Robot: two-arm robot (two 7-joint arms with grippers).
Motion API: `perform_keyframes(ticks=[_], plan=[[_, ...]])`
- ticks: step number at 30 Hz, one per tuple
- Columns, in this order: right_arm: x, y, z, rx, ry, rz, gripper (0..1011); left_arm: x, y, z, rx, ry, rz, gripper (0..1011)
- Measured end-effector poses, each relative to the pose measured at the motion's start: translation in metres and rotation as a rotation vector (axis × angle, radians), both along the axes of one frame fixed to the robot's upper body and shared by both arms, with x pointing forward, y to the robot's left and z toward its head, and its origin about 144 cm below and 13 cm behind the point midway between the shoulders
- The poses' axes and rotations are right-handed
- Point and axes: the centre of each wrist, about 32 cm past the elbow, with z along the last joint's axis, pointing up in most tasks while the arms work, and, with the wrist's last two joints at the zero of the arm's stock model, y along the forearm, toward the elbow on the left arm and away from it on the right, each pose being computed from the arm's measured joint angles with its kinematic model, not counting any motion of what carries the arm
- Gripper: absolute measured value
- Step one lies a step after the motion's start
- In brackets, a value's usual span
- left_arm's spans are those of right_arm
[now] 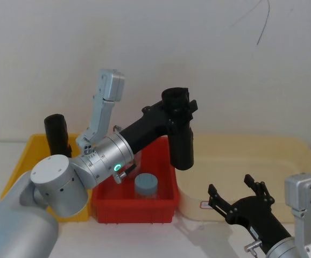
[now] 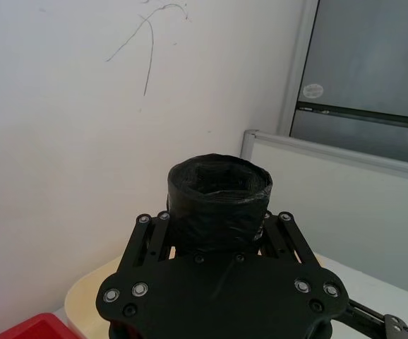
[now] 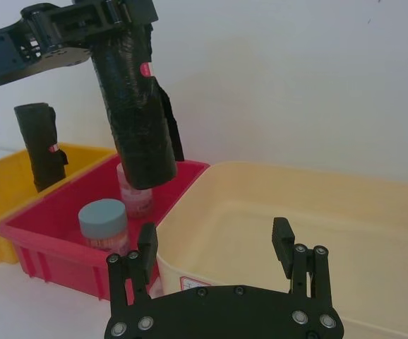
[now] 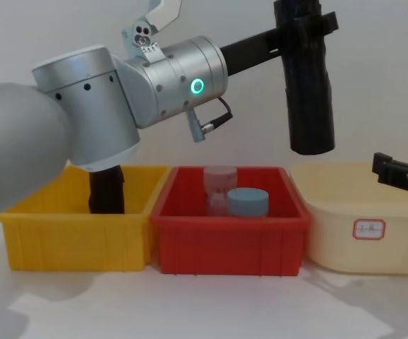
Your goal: Pick up the garbage bag with the one hand and transfer it to the other hand.
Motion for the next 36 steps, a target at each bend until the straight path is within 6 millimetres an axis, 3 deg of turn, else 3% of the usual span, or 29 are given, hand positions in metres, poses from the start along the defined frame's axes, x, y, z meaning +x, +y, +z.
perform_keyframes(ticks=[14, 23, 36], plan=[[0.008, 0.002, 0.011, -0.016, -0.029, 0.057, 1000, 0.006, -0.004, -0.002, -0.011, 0.008, -0.015, 473], [0.025, 0.009, 0.024, -0.035, -0.057, 0.131, 1000, 0.007, -0.005, -0.003, -0.014, 0.01, -0.019, 473], [0.045, 0.013, 0.028, -0.049, -0.062, 0.177, 1000, 0.008, -0.005, -0.003, -0.015, 0.012, -0.021, 473]])
